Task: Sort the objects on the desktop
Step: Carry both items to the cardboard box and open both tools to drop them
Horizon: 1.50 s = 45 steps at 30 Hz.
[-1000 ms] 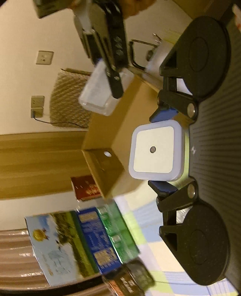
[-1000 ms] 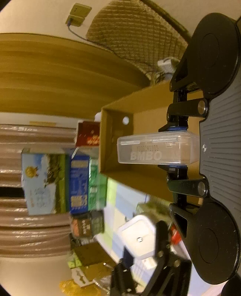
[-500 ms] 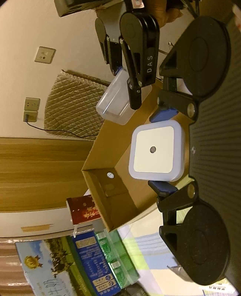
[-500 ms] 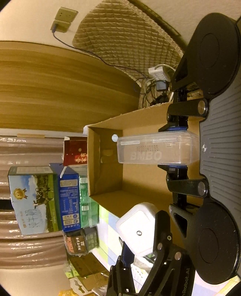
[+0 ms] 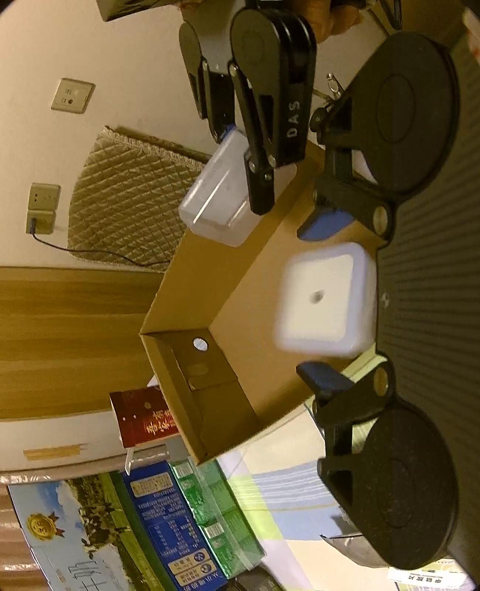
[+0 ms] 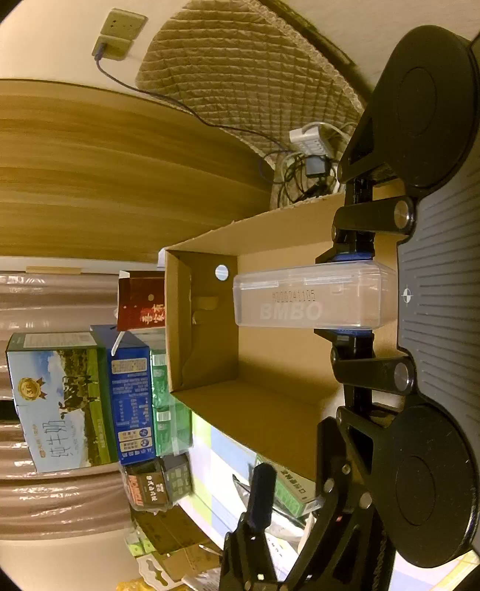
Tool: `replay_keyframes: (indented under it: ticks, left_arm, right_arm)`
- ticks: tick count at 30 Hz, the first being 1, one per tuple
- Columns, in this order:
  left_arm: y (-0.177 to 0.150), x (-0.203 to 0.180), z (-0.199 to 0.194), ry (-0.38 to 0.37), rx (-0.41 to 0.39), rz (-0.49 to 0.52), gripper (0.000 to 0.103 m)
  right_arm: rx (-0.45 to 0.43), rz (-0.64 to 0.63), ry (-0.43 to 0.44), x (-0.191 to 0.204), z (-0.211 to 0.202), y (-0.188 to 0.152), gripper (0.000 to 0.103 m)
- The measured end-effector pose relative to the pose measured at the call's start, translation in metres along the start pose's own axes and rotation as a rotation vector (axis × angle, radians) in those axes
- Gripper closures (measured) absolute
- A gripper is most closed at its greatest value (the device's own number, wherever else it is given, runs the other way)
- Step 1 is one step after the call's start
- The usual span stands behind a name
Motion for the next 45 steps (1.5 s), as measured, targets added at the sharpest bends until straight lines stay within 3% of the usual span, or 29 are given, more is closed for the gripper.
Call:
replay_keyframes:
  ticks: [14,16,18,35,41,45]
  left_arm:
    - [0.008,0.008,-0.022,0.043,-0.034,0.021,0.034]
    - [0.008,0.011,-0.024,0.051,-0.035,0.015,0.034]
    - [0.007,0.014,-0.027,0.059,-0.036,0.012,0.034]
    - [-0.002,0.039,-0.069,0.136,-0.05,-0.005,0.031]
    - [-0.004,0.047,-0.093,0.171,-0.062,-0.008,0.029]
    - [-0.005,0.055,-0.111,0.197,-0.076,-0.026,0.023]
  right_arm:
    - [0.002,0.009,-0.002,0.008,0.005,-0.002,0.074]
    - [0.002,0.01,-0.012,0.008,0.007,-0.001,0.058]
    - [-0.006,0.009,-0.009,0.01,0.006,0.0,0.051]
    - [-0.053,-0.015,0.001,0.035,-0.027,0.013,0.037]
    - [-0.081,-0.033,0.027,0.057,-0.042,0.02,0.022]
    - [-0.099,-0.042,0.052,0.074,-0.05,0.025,0.007]
Point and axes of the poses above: each gripper's, at about its wrist camera, not at the fingertips, and z roughly the way its jaws point, x to its left, y to its top, the point moved 6 cm from there along z, roughly the way its jaws point, and after that the axes turned 14 degrees about -x, right-handed, at the moved point
